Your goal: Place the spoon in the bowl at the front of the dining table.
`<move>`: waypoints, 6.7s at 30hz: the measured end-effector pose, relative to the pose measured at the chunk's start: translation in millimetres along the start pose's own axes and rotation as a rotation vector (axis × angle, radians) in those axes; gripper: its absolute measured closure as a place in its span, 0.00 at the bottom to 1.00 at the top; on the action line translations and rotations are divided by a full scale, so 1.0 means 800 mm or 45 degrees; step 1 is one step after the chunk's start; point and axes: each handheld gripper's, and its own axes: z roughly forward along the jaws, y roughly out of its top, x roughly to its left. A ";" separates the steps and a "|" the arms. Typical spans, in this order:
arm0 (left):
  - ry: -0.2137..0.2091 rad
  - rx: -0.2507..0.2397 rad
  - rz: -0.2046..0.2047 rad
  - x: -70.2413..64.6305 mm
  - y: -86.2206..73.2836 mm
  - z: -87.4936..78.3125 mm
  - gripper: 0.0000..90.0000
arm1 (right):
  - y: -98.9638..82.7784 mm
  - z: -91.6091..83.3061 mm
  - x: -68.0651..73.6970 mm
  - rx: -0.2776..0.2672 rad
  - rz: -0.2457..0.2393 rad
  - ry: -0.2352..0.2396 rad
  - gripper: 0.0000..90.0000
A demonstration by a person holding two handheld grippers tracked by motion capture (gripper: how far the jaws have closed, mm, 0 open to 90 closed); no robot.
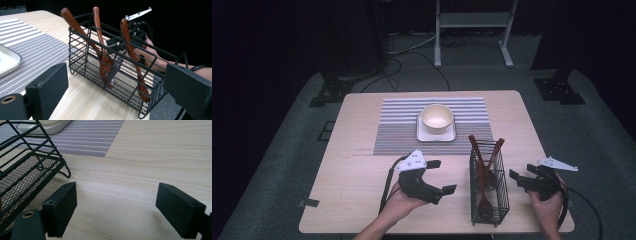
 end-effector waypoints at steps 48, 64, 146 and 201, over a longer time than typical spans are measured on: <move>-0.113 0.050 0.049 -0.014 0.031 0.045 0.08 | 0.000 0.000 0.000 -0.003 0.001 0.009 0.18; -0.156 0.057 0.036 -0.013 0.042 0.062 0.14 | 0.000 0.000 0.001 0.000 -0.004 0.010 0.18; -0.324 -0.181 -0.170 0.004 0.071 0.047 0.94 | 0.000 0.000 -0.001 -0.007 0.001 0.026 0.18; -0.290 -0.444 -0.424 0.051 0.082 -0.036 0.94 | 0.000 0.000 -0.001 -0.010 0.006 0.023 0.18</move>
